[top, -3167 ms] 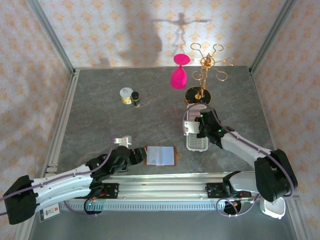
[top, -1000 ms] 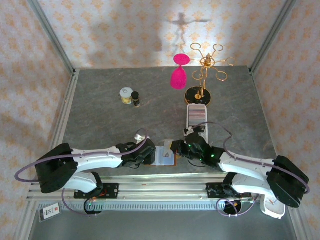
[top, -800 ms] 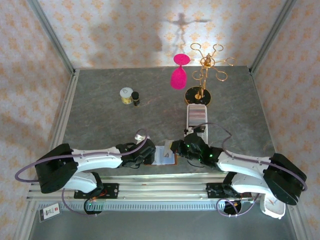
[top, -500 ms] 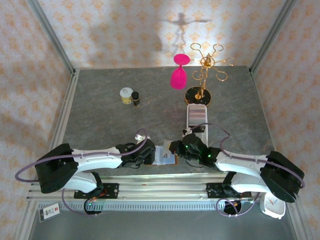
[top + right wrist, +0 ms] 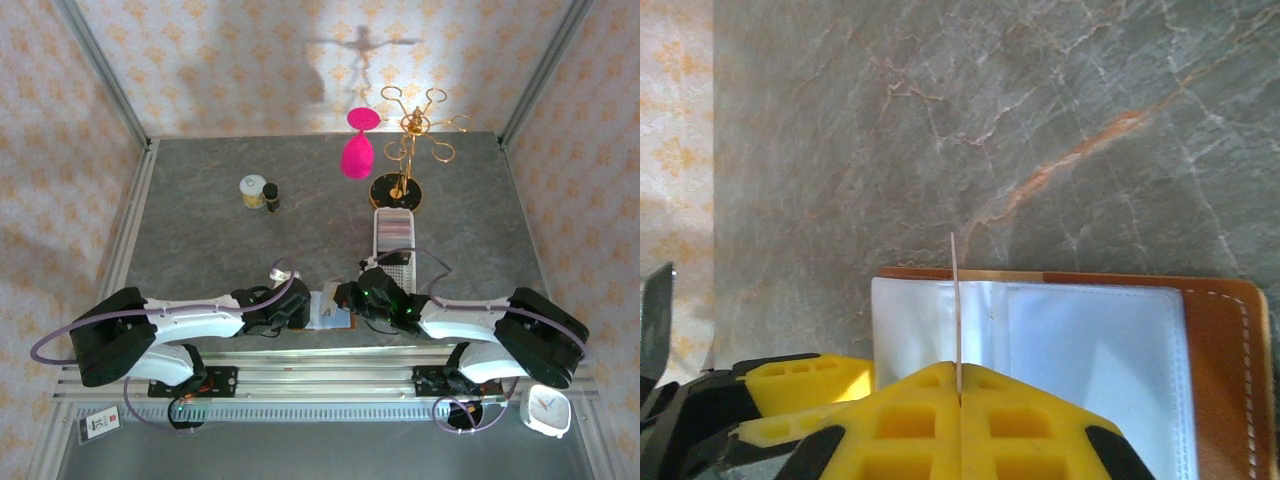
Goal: Put the credit cards into the card holder
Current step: Insert the credit card into the card slot.
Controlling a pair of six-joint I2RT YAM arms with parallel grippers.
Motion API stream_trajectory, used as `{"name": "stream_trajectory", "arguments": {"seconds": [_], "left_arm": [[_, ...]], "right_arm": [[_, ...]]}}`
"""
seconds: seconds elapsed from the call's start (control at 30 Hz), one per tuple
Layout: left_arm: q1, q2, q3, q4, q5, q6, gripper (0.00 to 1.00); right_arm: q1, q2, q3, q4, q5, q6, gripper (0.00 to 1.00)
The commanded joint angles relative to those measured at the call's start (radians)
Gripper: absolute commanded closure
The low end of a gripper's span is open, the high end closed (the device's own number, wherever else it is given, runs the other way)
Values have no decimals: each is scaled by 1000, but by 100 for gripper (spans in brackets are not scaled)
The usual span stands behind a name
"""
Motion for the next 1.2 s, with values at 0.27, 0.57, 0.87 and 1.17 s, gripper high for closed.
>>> {"name": "stream_trajectory", "arguments": {"seconds": [0.27, 0.57, 0.87, 1.17], "left_arm": [[-11, 17, -45, -34, 22, -6, 66], [-13, 9, -53, -26, 21, -9, 66], [-13, -10, -65, -17, 17, -17, 66], [-12, -7, -65, -8, 16, -17, 66]], "right_arm": [[8, 22, -17, 82, 15, 28, 100], [8, 4, -45, 85, 49, 30, 100], [9, 25, -61, 137, 28, 47, 100], [8, 52, -74, 169, -2, 60, 100]]}}
